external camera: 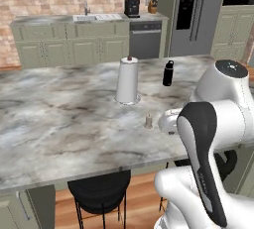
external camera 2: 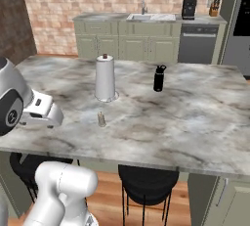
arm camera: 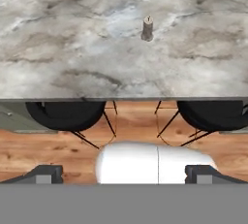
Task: Pick the candle and candle from the dining table and place them in the open cabinet. Close the cabinet after placing the objects.
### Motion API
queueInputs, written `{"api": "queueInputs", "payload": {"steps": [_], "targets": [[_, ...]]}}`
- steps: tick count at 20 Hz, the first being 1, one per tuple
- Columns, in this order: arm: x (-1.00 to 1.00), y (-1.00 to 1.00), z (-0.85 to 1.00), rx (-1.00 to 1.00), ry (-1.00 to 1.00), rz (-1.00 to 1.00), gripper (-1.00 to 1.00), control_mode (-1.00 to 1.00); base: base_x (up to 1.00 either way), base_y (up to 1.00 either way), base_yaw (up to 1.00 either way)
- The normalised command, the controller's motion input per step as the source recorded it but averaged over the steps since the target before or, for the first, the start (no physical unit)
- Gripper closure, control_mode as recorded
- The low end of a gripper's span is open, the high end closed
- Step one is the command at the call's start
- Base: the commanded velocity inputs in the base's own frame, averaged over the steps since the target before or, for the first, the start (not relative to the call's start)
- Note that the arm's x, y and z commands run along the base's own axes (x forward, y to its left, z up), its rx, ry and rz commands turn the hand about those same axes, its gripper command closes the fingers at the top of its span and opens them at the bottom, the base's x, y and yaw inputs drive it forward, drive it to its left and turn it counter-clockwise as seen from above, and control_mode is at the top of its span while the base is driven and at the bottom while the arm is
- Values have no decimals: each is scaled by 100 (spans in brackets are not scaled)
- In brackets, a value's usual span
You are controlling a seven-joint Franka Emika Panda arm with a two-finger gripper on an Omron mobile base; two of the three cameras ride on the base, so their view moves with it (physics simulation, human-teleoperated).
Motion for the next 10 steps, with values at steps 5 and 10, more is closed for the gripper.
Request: {"api": "queueInputs", "payload": {"steps": [5,10], "targets": [[79,3,-5,-2,0,0,-100,-100,0,0,0],[89,-1,-2,-1,0,-4,-100,-100,0,0,0]]}}
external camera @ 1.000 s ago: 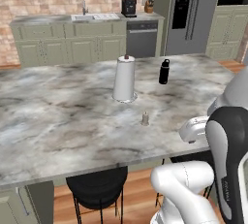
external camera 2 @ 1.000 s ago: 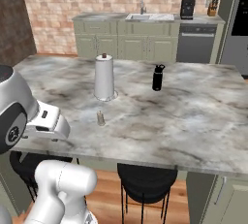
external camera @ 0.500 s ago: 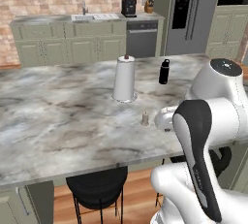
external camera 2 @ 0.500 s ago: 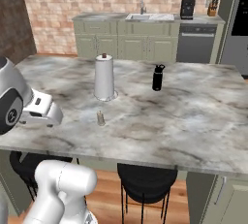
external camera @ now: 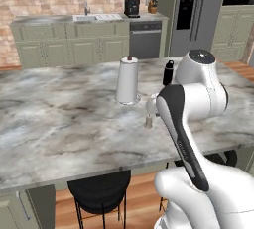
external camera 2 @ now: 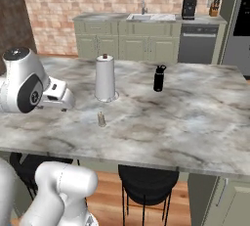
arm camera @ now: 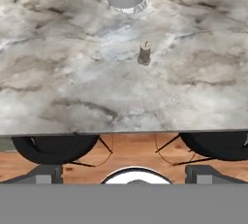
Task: Pick the candle and candle from the dining table and place them in the open cabinet. Close the cabinet after placing the objects.
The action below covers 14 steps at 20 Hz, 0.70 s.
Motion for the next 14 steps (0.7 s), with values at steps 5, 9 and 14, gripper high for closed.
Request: {"api": "queueInputs", "payload": {"steps": [5,9,14], "targets": [[57,-19,-9,0,-2,-6,-100,-100,0,0,0],[57,-30,-39,6,-12,0,-100,-100,0,0,0],[46,-30,-54,6,-10,0,-100,-100,0,0,0]]}}
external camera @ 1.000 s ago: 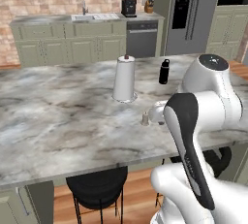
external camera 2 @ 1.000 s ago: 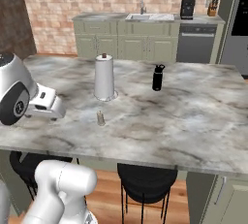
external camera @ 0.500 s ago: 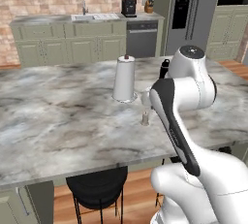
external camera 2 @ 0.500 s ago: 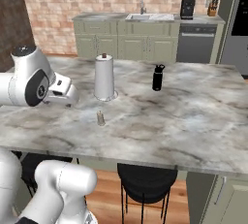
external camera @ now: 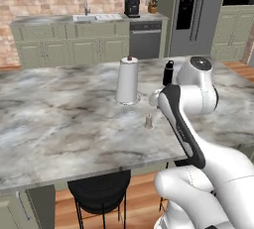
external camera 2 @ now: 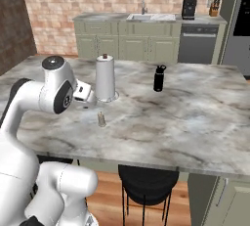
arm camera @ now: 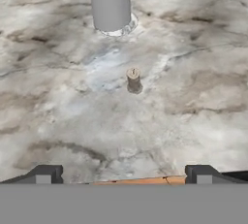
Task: Pick the candle and candle from the dining table and place them in the open cabinet. Close the cabinet after placing the objects.
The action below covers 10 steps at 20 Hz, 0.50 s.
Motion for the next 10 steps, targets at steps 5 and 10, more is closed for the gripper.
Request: {"api": "queueInputs", "payload": {"steps": [5,10], "targets": [[37,-16,-31,2,-2,0,-100,-100,0,0,0],[30,-2,0,0,1,-1,-100,-100,0,0,0]]}}
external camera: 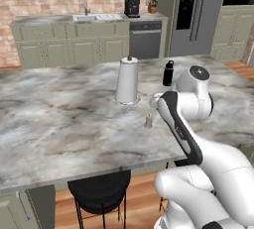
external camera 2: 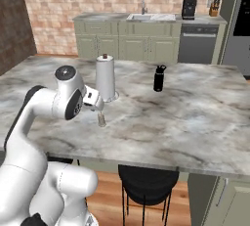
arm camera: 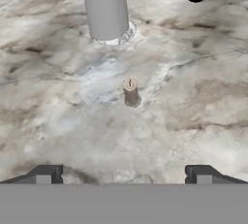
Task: Pick the candle and candle from the dining table and place them in the open cabinet. Close the cabinet after placing the objects.
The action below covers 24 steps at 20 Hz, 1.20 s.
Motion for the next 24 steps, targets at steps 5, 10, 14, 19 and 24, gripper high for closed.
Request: {"api": "queueInputs", "payload": {"steps": [5,10,14,19,24], "targets": [[44,0,-3,-3,7,-9,-100,-100,0,0,0],[42,0,-20,-4,6,-10,-100,-100,0,0,0],[27,0,-12,0,5,-6,-100,-100,0,0,0],[9,0,-14,0,3,0,-100,-100,0,0,0],[4,0,-23,0,4,2,-100,-100,0,0,0]]}}
